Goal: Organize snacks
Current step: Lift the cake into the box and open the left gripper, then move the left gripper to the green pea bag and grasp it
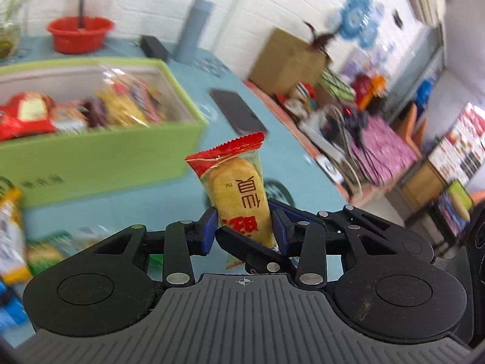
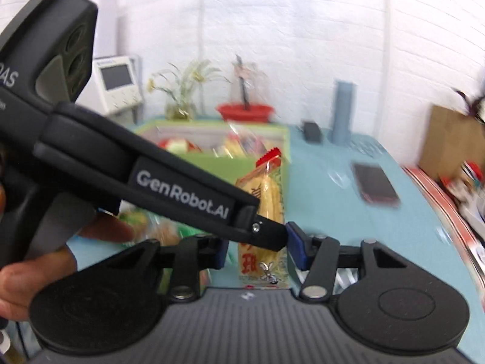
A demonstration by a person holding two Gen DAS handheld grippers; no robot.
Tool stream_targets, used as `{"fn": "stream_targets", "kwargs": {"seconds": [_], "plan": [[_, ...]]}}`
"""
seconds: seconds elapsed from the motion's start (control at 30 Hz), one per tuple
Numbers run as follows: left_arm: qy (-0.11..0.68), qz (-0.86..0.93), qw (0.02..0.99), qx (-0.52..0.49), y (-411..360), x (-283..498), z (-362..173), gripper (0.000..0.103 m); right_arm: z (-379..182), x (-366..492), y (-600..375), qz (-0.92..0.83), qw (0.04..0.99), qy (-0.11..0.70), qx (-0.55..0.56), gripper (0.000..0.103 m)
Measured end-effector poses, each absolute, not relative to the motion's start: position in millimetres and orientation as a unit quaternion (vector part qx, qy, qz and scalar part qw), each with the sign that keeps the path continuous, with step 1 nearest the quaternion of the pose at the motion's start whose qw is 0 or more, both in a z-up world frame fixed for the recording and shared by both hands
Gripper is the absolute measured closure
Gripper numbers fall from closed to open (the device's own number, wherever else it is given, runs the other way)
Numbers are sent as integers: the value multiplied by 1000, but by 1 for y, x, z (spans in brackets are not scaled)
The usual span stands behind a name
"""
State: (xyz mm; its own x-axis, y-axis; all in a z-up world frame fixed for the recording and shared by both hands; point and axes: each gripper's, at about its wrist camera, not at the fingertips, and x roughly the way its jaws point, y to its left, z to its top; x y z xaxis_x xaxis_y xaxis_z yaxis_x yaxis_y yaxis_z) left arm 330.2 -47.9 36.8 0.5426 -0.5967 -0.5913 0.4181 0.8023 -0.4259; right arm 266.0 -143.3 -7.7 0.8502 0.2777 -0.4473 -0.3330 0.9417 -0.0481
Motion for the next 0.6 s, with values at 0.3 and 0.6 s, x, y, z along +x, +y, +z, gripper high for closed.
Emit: {"fn": "stream_targets", "kwargs": {"seconds": [0.3,0.6], "plan": [[347,-175,915,-108,28,424,77,85,25,390,-58,263,942,201,-51,46],[304,-152,931,-130,59,437,65,37,10,397,-58,237,951,199,-18,1]]}}
